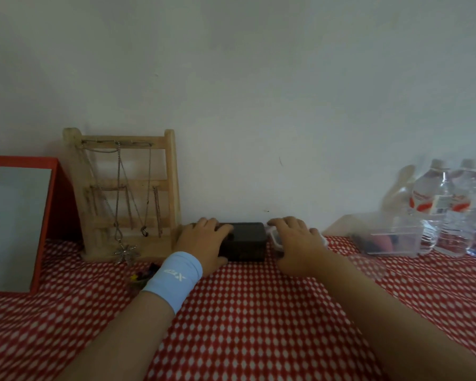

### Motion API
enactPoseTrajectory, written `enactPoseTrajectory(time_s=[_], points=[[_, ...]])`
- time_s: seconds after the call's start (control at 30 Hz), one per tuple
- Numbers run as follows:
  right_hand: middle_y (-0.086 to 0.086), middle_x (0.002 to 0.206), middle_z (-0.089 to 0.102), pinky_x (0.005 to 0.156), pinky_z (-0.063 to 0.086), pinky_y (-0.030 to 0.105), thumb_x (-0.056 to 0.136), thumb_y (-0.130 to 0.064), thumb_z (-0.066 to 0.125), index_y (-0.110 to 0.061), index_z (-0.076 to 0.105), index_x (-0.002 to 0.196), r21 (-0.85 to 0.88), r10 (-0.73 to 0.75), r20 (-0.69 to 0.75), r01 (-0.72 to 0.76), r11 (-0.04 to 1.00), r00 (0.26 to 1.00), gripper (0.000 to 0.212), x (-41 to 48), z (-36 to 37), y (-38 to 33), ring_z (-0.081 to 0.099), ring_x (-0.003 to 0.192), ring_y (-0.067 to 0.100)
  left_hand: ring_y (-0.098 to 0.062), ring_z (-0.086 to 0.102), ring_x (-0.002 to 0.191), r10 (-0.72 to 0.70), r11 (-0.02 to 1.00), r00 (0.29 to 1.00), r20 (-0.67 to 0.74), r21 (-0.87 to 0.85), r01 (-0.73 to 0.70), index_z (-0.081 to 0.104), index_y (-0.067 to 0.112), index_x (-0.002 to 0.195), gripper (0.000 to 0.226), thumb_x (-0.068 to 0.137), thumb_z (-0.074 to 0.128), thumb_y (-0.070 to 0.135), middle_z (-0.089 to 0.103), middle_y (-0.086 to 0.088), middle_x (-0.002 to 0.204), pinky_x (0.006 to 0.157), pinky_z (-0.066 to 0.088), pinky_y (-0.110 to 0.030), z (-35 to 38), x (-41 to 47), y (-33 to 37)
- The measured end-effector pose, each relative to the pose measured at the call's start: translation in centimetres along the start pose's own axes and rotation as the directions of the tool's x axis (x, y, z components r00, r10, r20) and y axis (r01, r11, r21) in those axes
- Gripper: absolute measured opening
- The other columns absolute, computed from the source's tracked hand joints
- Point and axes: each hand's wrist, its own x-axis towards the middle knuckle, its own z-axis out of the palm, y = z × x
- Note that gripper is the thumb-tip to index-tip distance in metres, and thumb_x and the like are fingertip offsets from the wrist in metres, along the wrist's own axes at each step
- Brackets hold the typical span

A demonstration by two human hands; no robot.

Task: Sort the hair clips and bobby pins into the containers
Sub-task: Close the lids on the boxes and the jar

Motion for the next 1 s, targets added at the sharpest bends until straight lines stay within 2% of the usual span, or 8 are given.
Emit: enactPoseTrajectory(time_s=[0.13,0.43,0.6,0.67,0.77,0.9,0.97,1.0], points=[[0.001,0.143,0.043,0.109,0.034,0.050,0.088,-0.034,0.069,-0.037,0.035,0.144,-0.157,0.049,0.038,-0.042,0.987,0.998,0.066,-0.1,-0.6,1.6,0.044,0.129,0.025,-0.023,0.037,0.131,0.031,0.999,0.999,-0.015,-0.020,-0.032,0.030,0.032,0.148,0.067,0.090,0.062,0.028,0.037,-0.002,0.147,0.103,0.037,-0.039,0.3,1.4,1.4],[-0.006,0.137,0.054,0.102,0.040,0.045,0.090,-0.025,0.068,-0.039,0.045,0.139,-0.170,-0.031,-0.017,0.028,0.985,0.999,0.056,2.7,0.7,1.5,0.052,0.123,0.021,-0.023,0.039,0.130,0.027,0.986,0.999,0.029,-0.164,-0.022,0.035,0.028,0.147,0.067,0.088,0.066,0.022,0.040,-0.001,0.147,0.107,0.038,-0.037,0.3,2.1,0.8],[0.008,0.150,0.038,0.113,0.027,0.052,0.088,-0.038,0.066,-0.025,0.036,0.147,-0.318,-0.011,0.009,0.013,0.948,1.000,0.067,2.3,-0.1,-0.9,0.032,0.139,0.028,-0.019,0.032,0.136,0.037,0.964,0.998,0.053,-0.264,-0.022,0.032,0.029,0.149,0.061,0.094,0.058,0.032,0.036,0.002,0.151,0.112,0.031,-0.035,-1.1,-0.1,0.0],[0.011,0.150,0.034,0.114,0.026,0.052,0.086,-0.039,0.065,-0.022,0.032,0.150,-0.283,-0.053,-0.023,0.044,0.958,0.998,0.073,1.4,-1.4,-3.4,0.030,0.139,0.031,-0.017,0.040,0.126,-0.004,0.961,1.000,-0.017,-0.276,-0.001,0.046,0.029,0.138,0.044,0.095,0.056,0.028,0.046,0.002,0.138,0.104,0.038,-0.033,-2.5,-1.5,-1.3],[0.007,0.136,0.046,0.105,0.040,0.044,0.090,-0.023,0.059,-0.025,0.045,0.143,-0.024,-0.212,-0.060,0.210,0.977,0.976,0.055,0.2,-2.7,-8.3,0.045,0.122,0.026,-0.019,0.044,0.119,-0.145,0.961,0.989,-0.029,-0.243,0.134,0.057,0.029,0.119,0.027,0.093,0.055,0.033,0.049,0.001,0.123,0.096,0.040,-0.031,-4.5,-4.0,-3.6],[0.005,0.128,0.057,0.098,0.047,0.038,0.094,-0.016,0.052,-0.023,0.059,0.133,0.182,-0.351,0.036,0.339,0.923,0.936,0.041,-0.3,-2.1,-14.3,0.055,0.115,0.025,-0.028,0.022,0.140,-0.345,0.930,0.902,0.260,-0.032,0.365,0.034,0.026,0.143,0.073,0.082,0.053,0.061,0.028,-0.009,0.149,0.114,0.027,-0.042,-6.3,-7.4,-5.5],[0.007,0.136,0.056,0.101,0.047,0.038,0.095,-0.017,0.051,-0.020,0.055,0.139,0.210,-0.367,0.096,0.342,0.916,0.925,0.044,-0.3,-1.1,-16.3,0.054,0.122,0.026,-0.024,0.030,0.138,-0.329,0.919,0.848,0.415,-0.066,0.389,0.023,0.025,0.150,0.087,0.080,0.061,0.061,0.028,-0.005,0.152,0.112,0.027,-0.033,-6.6,-9.0,-5.7],[0.008,0.139,0.055,0.103,0.046,0.039,0.096,-0.016,0.052,-0.018,0.053,0.141,0.215,-0.359,0.132,0.327,0.920,0.924,0.045,-0.3,-0.6,-16.8,0.054,0.124,0.027,-0.020,0.040,0.130,-0.307,0.914,0.839,0.450,-0.106,0.391,0.029,0.024,0.148,0.078,0.084,0.063,0.054,0.038,-0.002,0.146,0.103,0.032,-0.026,-6.5,-9.4,-5.4]])
